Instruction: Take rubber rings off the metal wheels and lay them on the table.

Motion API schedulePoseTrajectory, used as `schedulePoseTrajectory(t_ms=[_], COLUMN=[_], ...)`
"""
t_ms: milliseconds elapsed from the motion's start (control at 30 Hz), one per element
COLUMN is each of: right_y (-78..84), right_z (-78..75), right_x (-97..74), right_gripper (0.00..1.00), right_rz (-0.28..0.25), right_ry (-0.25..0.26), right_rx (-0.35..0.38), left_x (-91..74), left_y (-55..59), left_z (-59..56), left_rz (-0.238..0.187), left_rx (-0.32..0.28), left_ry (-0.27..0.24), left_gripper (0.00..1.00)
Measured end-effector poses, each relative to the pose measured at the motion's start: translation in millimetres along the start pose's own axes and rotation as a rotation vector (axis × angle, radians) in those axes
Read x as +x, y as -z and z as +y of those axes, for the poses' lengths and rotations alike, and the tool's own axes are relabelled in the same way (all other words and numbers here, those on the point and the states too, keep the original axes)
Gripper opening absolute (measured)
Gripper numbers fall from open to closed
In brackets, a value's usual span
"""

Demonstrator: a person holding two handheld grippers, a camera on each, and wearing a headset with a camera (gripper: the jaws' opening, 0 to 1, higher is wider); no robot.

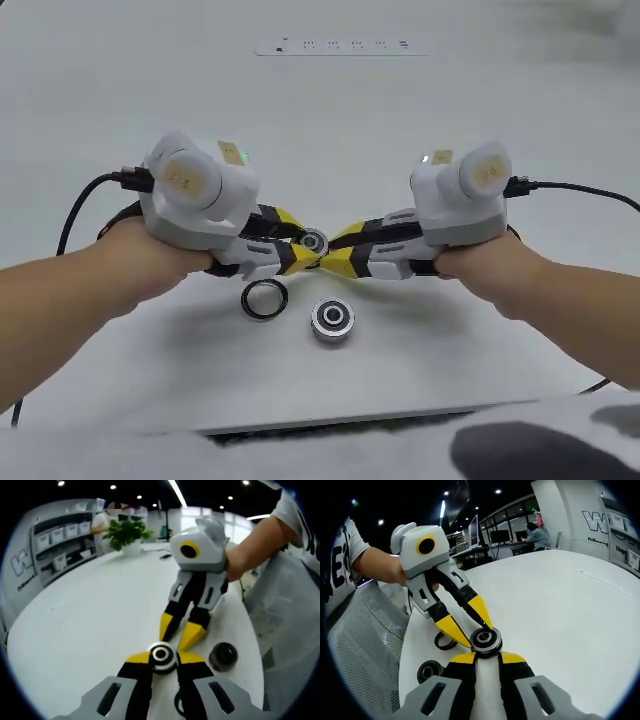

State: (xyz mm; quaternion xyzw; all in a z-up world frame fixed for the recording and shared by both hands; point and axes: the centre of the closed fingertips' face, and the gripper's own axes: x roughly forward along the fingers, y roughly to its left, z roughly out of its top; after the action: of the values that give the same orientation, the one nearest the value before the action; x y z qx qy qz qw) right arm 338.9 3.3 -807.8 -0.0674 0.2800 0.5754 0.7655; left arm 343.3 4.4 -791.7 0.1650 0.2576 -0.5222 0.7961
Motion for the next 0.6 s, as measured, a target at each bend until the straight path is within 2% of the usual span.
schedulePoseTrajectory(t_ms=[200, 433, 600], right_y=[0.1, 0.3, 2.2], right_z=[-0.1, -1.2, -2.9], right_x=[0.1, 0.5, -0.5], right_gripper=[0.13, 0.13, 0.06], right_rz=[-0.001, 0.002, 0.010], right_ry=[0.000, 0.008, 0.016], right_rx=[0.003, -0.004, 0.006], left_x=[0.1, 1.0, 1.8], left_y=[0.0, 0.1, 1.0], left_z=[3.9, 2.3, 3.3], left_rz=[-0.009, -0.004, 0.009], left_rx=[-0.036, -0.013, 0.011], left_ry=[-0.006, -0.019, -0.044], left_gripper=[0.15, 0.16, 0.14])
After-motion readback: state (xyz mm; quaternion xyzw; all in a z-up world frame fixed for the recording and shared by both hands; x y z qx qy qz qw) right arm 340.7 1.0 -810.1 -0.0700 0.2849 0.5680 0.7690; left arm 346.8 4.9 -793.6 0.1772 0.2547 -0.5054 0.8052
